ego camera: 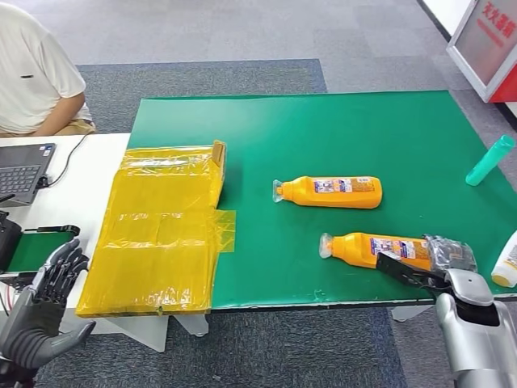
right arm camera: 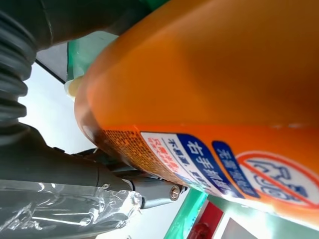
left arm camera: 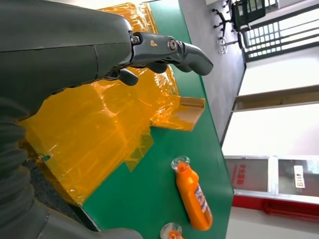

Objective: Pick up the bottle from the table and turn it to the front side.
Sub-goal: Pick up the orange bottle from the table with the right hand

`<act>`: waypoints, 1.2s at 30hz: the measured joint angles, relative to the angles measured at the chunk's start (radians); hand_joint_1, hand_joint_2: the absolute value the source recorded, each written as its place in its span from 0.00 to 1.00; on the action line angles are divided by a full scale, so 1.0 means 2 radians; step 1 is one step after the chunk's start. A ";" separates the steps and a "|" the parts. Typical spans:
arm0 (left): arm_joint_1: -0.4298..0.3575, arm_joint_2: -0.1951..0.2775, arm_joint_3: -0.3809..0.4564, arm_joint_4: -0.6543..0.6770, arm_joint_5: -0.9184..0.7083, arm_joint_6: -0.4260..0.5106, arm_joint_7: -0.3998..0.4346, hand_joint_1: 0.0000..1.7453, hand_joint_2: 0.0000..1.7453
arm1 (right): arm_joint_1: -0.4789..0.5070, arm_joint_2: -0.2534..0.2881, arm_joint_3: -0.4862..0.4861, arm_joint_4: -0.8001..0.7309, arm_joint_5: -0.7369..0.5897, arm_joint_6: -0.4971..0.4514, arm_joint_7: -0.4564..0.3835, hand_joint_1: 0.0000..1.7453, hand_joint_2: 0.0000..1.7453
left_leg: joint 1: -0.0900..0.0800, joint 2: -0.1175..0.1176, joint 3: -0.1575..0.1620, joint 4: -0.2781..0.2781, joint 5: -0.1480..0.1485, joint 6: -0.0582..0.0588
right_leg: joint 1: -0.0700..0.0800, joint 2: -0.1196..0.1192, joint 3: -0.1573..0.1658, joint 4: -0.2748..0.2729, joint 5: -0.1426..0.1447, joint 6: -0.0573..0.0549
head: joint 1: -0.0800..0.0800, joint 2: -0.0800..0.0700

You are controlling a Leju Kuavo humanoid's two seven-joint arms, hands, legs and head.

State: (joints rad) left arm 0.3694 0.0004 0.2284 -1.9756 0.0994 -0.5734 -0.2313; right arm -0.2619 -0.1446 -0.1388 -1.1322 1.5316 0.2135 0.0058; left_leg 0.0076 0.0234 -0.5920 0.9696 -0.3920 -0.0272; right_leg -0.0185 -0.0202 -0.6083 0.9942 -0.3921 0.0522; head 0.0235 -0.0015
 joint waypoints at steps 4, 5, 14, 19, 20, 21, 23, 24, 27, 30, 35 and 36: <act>0.001 0.000 0.000 0.000 0.001 0.000 0.000 0.00 1.00 | -0.001 0.000 -0.001 0.002 0.000 -0.002 0.000 1.00 1.00 | 0.000 0.000 0.000 0.000 0.000 0.000 | 0.000 0.000 0.000 0.000 0.000 0.000 | 0.000 0.000; 0.001 0.000 0.000 0.000 0.001 0.000 0.000 0.00 1.00 | -0.001 0.000 -0.001 0.003 0.000 -0.002 0.000 1.00 1.00 | 0.000 0.000 0.000 0.000 0.000 0.000 | 0.000 0.000 0.000 0.000 0.000 0.000 | 0.000 0.000; 0.001 0.000 0.000 0.000 0.004 -0.001 0.003 0.00 1.00 | 0.000 0.002 -0.009 0.004 -0.056 -0.008 -0.027 1.00 1.00 | 0.000 0.000 0.000 0.000 0.000 0.000 | 0.000 0.000 0.000 0.000 0.000 0.000 | 0.000 0.000; 0.003 0.002 0.001 0.000 0.009 -0.001 0.003 0.00 1.00 | 0.008 0.014 -0.029 -0.007 -0.182 0.016 -0.063 1.00 1.00 | 0.000 0.000 0.000 0.000 0.000 0.000 | 0.000 0.000 0.000 0.000 0.000 0.000 | 0.000 0.000; 0.004 0.002 0.001 0.000 0.010 -0.001 0.002 0.00 1.00 | 0.010 0.016 -0.031 -0.009 -0.202 0.021 -0.067 1.00 1.00 | 0.000 0.000 0.000 0.000 0.000 0.000 | 0.000 0.000 0.000 0.000 0.000 0.000 | 0.000 0.000; 0.004 0.003 0.001 0.000 0.011 0.000 0.000 0.00 1.00 | 0.013 0.019 -0.033 -0.012 -0.232 0.028 -0.072 1.00 1.00 | 0.000 0.000 0.000 0.000 0.000 0.000 | 0.000 0.000 0.000 0.000 -0.001 0.000 | 0.000 0.000; 0.004 0.004 0.001 0.000 0.014 0.001 -0.006 0.00 1.00 | 0.025 0.024 -0.034 -0.022 -0.317 0.044 -0.080 1.00 1.00 | 0.000 0.000 -0.001 0.000 0.000 0.000 | 0.000 0.000 0.000 0.000 -0.001 0.000 | 0.000 0.000; 0.003 0.004 0.001 0.001 0.016 0.001 -0.009 0.00 1.00 | 0.033 0.026 -0.032 -0.030 -0.365 0.051 -0.082 1.00 1.00 | 0.000 0.000 -0.001 0.000 0.000 0.000 | 0.000 0.000 -0.001 0.000 -0.001 0.000 | 0.000 0.000; 0.000 0.004 0.001 0.001 0.019 0.002 -0.013 0.00 1.00 | 0.061 0.033 -0.017 -0.061 -0.495 0.062 -0.082 1.00 1.00 | 0.000 0.000 -0.002 0.000 0.000 0.000 | 0.000 -0.001 -0.001 0.000 -0.001 0.000 | 0.000 0.000; -0.002 0.004 0.001 0.001 0.018 0.002 -0.015 0.00 1.00 | 0.070 0.035 -0.009 -0.072 -0.535 0.064 -0.080 1.00 1.00 | 0.000 0.000 -0.002 0.000 -0.001 0.000 | 0.000 -0.001 -0.001 0.000 -0.002 0.000 | 0.000 0.000; -0.016 0.004 -0.018 0.005 0.023 0.017 -0.019 0.00 1.00 | 0.101 0.042 0.025 -0.104 -0.635 0.075 -0.072 1.00 1.00 | 0.000 0.000 -0.002 0.000 -0.001 0.000 | 0.000 -0.001 -0.001 0.000 -0.002 0.000 | 0.000 0.000; -0.026 0.004 -0.032 0.008 0.027 0.028 -0.018 0.00 1.00 | 0.116 0.047 0.045 -0.119 -0.683 0.079 -0.068 1.00 1.00 | 0.000 0.000 -0.002 0.000 -0.001 0.000 | 0.000 -0.001 -0.002 0.000 -0.002 0.000 | 0.000 0.000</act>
State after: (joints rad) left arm 0.3176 0.0089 0.1653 -1.9593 0.1534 -0.5183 -0.2683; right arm -0.0292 -0.0515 -0.0489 -1.3701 0.1658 0.3721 -0.1296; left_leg 0.0082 0.0225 -0.5961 0.9696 -0.3948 -0.0279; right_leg -0.0179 -0.0215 -0.6114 0.9945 -0.3966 0.0524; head 0.0236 -0.0015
